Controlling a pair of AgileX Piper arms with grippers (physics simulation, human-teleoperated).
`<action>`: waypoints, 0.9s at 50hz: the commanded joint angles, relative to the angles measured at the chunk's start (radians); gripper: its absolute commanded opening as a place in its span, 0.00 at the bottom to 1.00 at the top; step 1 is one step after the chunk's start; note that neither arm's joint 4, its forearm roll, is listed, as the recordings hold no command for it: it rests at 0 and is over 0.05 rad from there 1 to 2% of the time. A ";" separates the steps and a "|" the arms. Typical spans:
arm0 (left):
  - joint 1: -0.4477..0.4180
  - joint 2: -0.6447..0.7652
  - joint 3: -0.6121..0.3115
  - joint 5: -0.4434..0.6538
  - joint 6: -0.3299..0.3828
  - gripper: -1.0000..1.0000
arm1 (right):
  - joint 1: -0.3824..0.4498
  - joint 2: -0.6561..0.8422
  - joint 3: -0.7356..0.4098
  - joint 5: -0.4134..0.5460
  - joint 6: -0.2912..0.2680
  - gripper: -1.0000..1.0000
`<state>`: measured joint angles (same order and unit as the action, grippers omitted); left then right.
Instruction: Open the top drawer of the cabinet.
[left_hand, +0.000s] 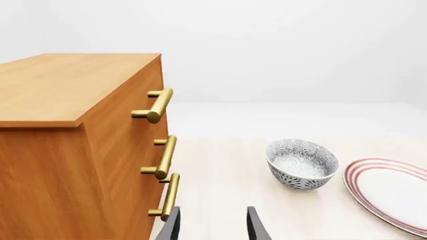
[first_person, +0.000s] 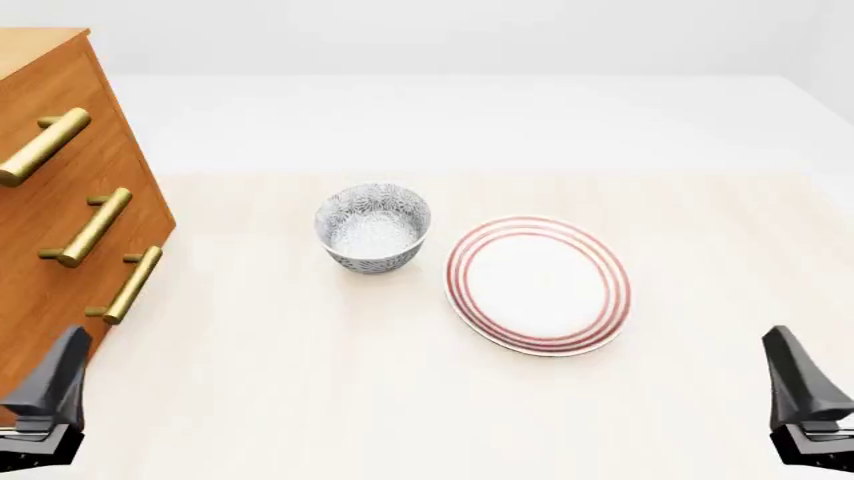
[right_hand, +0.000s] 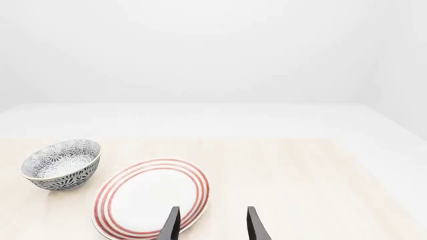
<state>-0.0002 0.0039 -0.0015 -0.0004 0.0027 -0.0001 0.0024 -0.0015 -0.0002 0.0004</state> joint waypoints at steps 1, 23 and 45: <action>0.000 0.004 -0.003 0.005 0.007 1.00 | 0.000 0.004 -0.003 0.001 0.000 1.00; -0.002 -0.003 -0.005 -0.001 0.002 1.00 | 0.001 0.002 -0.003 0.000 -0.001 1.00; -0.043 0.084 -0.051 -0.002 0.199 1.00 | 0.001 0.002 -0.003 0.000 -0.002 1.00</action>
<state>-0.0245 0.0428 -0.0327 0.0005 0.1158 0.0004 0.0047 -0.0050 0.0007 -0.0014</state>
